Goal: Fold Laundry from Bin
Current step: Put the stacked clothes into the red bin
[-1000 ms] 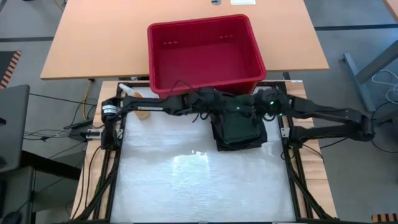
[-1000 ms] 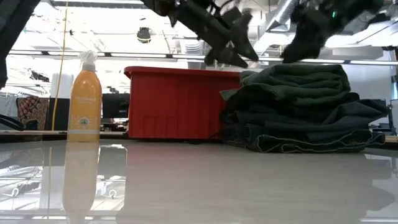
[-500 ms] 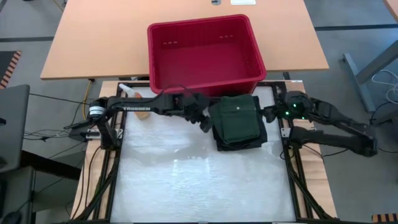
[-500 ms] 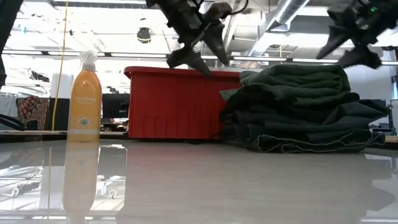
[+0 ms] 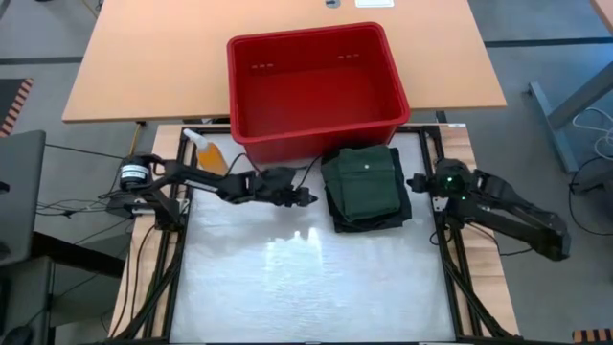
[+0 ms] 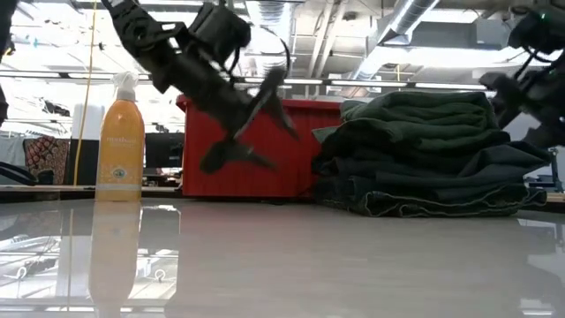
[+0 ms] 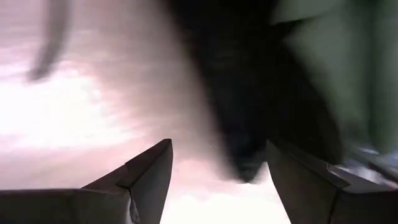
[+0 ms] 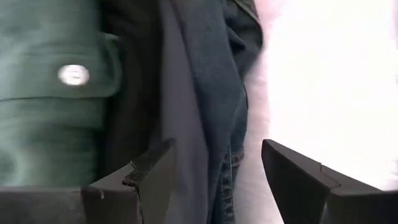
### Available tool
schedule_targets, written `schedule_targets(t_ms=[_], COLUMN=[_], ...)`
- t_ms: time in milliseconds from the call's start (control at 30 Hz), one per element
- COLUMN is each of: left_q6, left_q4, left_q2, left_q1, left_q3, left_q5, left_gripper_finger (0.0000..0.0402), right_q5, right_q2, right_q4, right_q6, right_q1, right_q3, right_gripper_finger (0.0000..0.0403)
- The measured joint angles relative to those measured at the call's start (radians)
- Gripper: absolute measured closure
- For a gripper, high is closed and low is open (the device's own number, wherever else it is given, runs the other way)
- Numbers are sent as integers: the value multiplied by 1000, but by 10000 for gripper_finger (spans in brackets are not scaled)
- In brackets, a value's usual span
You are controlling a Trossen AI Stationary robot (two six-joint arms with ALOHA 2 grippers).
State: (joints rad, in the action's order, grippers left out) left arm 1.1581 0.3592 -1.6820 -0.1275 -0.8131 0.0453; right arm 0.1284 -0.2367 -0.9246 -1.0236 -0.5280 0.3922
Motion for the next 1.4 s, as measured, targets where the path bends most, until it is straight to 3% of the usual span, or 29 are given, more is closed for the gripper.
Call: schedule_targets(t_ms=[133,533,900,1067,1200,1400], left_q6=[11,1,-104,-143,-132,-148], left_q4=[8,118,-101,-150,-145,-94], left_q2=[-64,-302,-478,-512,-512,-527], left_q1=[11,6,-16,-17,-18,-24], left_q3=[-13,-144,-472,-548,-541,-538], left_q5=[83,82,-20,-31,9,-22], left_gripper_finger=[154,154,154,154,159,207], right_q5=[-14,-49,-130,-144,-175,-178], right_q2=[-6,-5,-92,-188,-264,-378], right_q4=[47,188,249,278,352,474], right_q6=[-62,-143,-157,-195,-199,-165], right_q1=[-19,-59,-44,-17,10,26], right_q3=[-74,-215,-228,-229,-226,-228], right_gripper_finger=[139,139,139,142,183,315])
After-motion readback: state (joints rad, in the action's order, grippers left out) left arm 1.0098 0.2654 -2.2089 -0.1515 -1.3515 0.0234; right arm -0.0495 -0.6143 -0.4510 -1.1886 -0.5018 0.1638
